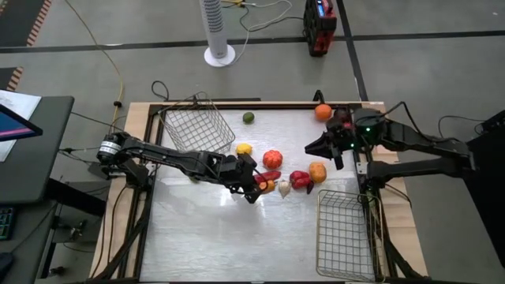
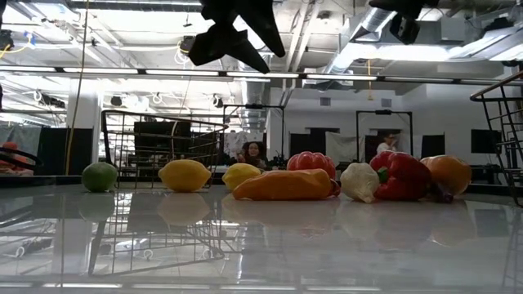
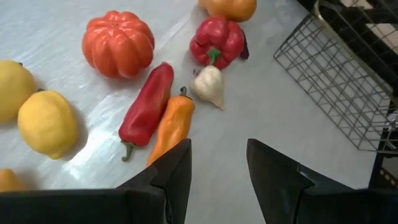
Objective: Sort produce into baskets
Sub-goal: Put the orange chili pepper into the top wire basket, then put the bottom left lemon into the bottom wire basket
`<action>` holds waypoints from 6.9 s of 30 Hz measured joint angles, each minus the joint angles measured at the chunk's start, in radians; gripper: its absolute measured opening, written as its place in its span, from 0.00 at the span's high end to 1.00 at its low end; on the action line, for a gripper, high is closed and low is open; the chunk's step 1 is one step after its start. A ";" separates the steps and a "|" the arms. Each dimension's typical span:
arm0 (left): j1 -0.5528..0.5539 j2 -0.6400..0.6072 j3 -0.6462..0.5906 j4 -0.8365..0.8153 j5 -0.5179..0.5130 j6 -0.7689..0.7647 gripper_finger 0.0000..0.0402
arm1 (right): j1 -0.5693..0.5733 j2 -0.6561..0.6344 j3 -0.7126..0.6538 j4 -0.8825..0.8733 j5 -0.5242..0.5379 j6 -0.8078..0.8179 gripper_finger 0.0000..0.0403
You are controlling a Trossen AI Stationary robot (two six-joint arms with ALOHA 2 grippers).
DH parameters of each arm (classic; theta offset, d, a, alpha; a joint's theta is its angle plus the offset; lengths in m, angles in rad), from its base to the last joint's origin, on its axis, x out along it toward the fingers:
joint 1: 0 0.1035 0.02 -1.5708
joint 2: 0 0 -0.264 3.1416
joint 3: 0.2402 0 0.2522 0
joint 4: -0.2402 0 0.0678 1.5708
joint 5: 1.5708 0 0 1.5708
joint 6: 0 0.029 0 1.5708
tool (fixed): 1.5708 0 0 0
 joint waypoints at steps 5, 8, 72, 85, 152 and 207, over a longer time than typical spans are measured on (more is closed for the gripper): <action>-0.029 0.060 0.000 0.055 0.009 -0.007 0.65 | 0.000 -0.034 0.000 -0.001 0.030 0.001 0.74; -0.042 0.092 0.000 0.102 0.011 -0.010 0.65 | 0.005 -0.043 0.000 -0.010 0.030 0.004 0.74; -0.009 0.363 0.011 0.054 0.028 0.240 0.78 | 0.046 -0.069 0.000 -0.068 0.035 -0.051 0.74; -0.010 0.200 0.045 0.001 -0.014 0.192 0.77 | 0.045 -0.069 0.000 -0.062 0.034 -0.022 0.74; 0.045 0.104 0.059 -0.447 0.015 0.254 0.45 | 0.028 0.099 0.000 0.082 -0.037 0.014 0.74; 0.190 0.240 -0.013 -0.579 0.072 0.774 0.20 | 0.148 0.099 0.000 0.088 0.135 0.065 0.74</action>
